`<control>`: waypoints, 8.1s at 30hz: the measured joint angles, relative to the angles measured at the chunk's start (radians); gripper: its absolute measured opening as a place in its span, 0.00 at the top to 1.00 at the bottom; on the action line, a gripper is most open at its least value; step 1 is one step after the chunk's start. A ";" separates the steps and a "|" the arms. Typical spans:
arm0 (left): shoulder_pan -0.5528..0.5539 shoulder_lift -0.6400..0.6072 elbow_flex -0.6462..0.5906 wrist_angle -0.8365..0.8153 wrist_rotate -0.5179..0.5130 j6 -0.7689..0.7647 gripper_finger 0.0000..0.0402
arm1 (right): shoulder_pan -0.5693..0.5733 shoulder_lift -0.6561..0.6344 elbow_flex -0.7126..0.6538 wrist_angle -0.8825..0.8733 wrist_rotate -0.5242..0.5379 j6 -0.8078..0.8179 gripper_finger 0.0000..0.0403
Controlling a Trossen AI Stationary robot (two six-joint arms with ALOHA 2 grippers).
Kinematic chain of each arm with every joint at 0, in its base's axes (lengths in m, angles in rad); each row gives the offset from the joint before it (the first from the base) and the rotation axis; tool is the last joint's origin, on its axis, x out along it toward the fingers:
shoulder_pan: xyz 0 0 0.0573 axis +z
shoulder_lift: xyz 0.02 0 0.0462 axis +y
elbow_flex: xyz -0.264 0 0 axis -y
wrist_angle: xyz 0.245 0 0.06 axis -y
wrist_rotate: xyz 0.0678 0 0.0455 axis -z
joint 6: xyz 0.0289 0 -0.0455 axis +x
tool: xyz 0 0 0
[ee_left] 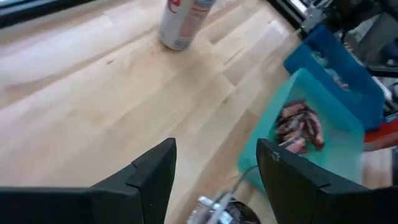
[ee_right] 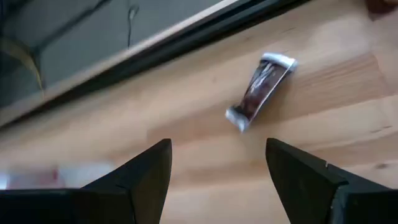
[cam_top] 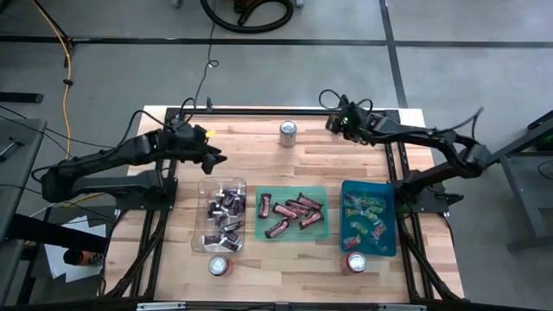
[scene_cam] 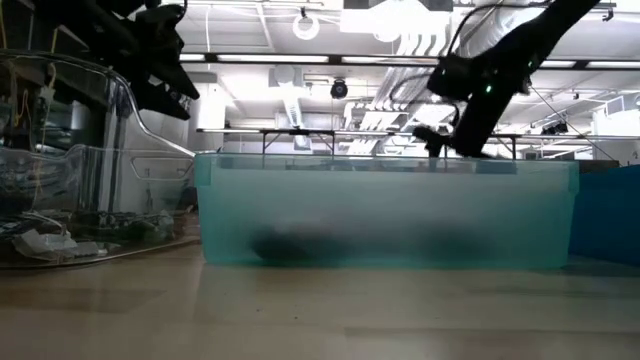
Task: Organize candy in baskets
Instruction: Put the brown white chocolate bar into the transparent bin, then put the brown chocolate bar into the green bin
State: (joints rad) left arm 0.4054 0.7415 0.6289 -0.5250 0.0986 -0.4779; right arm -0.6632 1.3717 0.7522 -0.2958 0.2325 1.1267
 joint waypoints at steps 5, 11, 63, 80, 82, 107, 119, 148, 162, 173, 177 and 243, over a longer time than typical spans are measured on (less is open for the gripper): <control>0.054 0.001 0.000 -0.002 0.058 0.078 0.48 | -0.078 0.160 0.055 0.017 0.008 0.085 0.37; 0.080 -0.003 0.000 -0.003 0.076 0.124 0.48 | -0.116 0.346 0.184 -0.037 0.015 0.147 0.37; -0.161 0.561 0.265 0.959 -0.035 0.486 0.48 | 0.448 -0.051 0.241 0.549 -0.350 -1.081 0.99; -0.204 0.589 0.291 0.996 0.110 0.524 0.50 | 0.462 -0.040 0.241 0.547 -0.355 -1.075 0.99; -0.205 0.589 0.291 0.997 0.098 0.536 0.51 | 0.462 -0.040 0.241 0.548 -0.357 -1.074 0.99; -0.074 0.345 0.292 0.462 0.073 0.532 0.99 | 0.424 -0.192 0.241 0.337 -0.067 -0.974 0.49; -0.486 0.048 0.118 -0.017 -0.091 -0.096 1.00 | 0.326 -0.184 0.241 0.134 -0.048 -0.872 0.40; -0.811 0.653 0.058 0.059 -0.142 0.061 1.00 | 0.249 -0.182 0.241 -0.009 -0.060 -0.910 0.40; -0.811 0.703 0.058 0.012 -0.203 0.054 1.00 | 0.250 -0.183 0.241 -0.038 -0.112 -0.899 0.40; -0.811 0.702 0.094 0.023 -0.131 0.019 0.76 | 0.249 -0.183 0.241 -0.037 -0.112 -0.899 0.40; -0.799 0.702 0.149 -0.112 -0.129 0.018 0.62 | 0.249 -0.183 0.241 -0.037 -0.112 -0.875 0.40; 0.048 0.186 0.266 -0.525 -0.022 0.490 0.42 | -0.372 0.534 0.375 -0.510 0.257 0.644 0.67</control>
State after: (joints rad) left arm 0.4530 0.9279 0.8951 -1.0499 0.0765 0.0120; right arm -1.0352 1.9060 1.1270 -0.8055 0.4896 1.7704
